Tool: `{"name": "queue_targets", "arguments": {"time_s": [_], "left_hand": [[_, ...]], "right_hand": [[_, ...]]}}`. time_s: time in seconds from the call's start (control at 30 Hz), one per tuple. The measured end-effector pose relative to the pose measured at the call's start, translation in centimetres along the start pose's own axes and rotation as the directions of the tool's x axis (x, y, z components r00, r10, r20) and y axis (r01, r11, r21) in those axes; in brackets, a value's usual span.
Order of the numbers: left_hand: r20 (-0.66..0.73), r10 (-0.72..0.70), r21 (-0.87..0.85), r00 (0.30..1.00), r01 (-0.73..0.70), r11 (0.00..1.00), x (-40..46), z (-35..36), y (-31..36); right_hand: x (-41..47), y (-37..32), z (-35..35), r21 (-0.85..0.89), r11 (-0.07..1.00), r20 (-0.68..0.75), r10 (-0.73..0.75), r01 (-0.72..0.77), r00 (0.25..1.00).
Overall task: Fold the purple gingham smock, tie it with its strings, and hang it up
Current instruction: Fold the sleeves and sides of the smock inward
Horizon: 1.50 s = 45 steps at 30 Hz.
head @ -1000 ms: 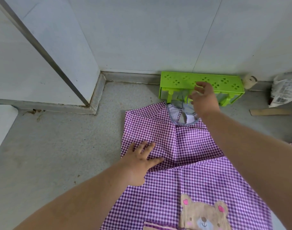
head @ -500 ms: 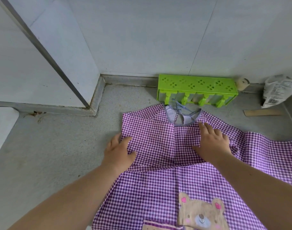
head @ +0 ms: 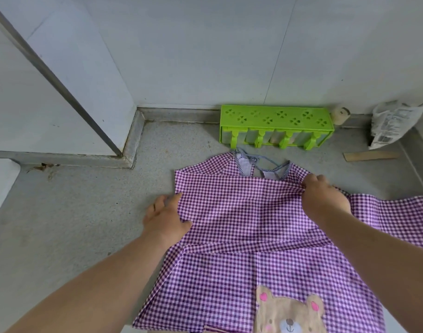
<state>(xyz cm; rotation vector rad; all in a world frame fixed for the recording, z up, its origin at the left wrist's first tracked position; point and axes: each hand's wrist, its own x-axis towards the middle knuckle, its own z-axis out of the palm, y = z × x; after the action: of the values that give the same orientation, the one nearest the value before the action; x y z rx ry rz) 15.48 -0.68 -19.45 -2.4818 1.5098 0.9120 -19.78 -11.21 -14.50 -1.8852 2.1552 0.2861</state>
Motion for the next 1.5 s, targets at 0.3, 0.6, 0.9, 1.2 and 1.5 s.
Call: {"name": "queue_targets", "arguments": {"time_s": [0.3, 0.6, 0.9, 1.2, 1.5], "left_hand": [[-0.040, -0.074, -0.155, 0.996, 0.067, 0.986, 0.3, 0.5, 0.9], [-0.020, -0.062, -0.407, 0.998, 0.048, 0.912, 0.7, -1.2, -0.7], [-0.142, -0.317, -0.426, 0.938, 0.232, 0.875, 2.6, -5.0, -6.8], [0.057, 0.450, 0.340, 0.891, -0.441, 0.831, -0.6, -2.1, -2.6], [0.141, 0.369, 0.329, 0.918, -0.395, 0.858, -0.4, -1.9, -0.9]], "right_hand": [[-6.1, -1.4, 4.3, -0.040, 0.980, 0.211, -0.181, 0.193, 0.961], [-5.0, -3.1, 5.1, 0.033, 0.966, 0.234, -0.258, 0.258, 0.937], [-2.2, -12.2, 4.8, 0.059, 0.911, 0.208, -0.412, 0.409, 0.887], [-2.5, -9.2, 4.2, 0.008, 0.855, 0.051, -0.517, 0.518, 0.854], [-2.3, -4.7, 3.9, -0.231, 0.801, -0.009, -0.569, 0.552, 0.822]]}}
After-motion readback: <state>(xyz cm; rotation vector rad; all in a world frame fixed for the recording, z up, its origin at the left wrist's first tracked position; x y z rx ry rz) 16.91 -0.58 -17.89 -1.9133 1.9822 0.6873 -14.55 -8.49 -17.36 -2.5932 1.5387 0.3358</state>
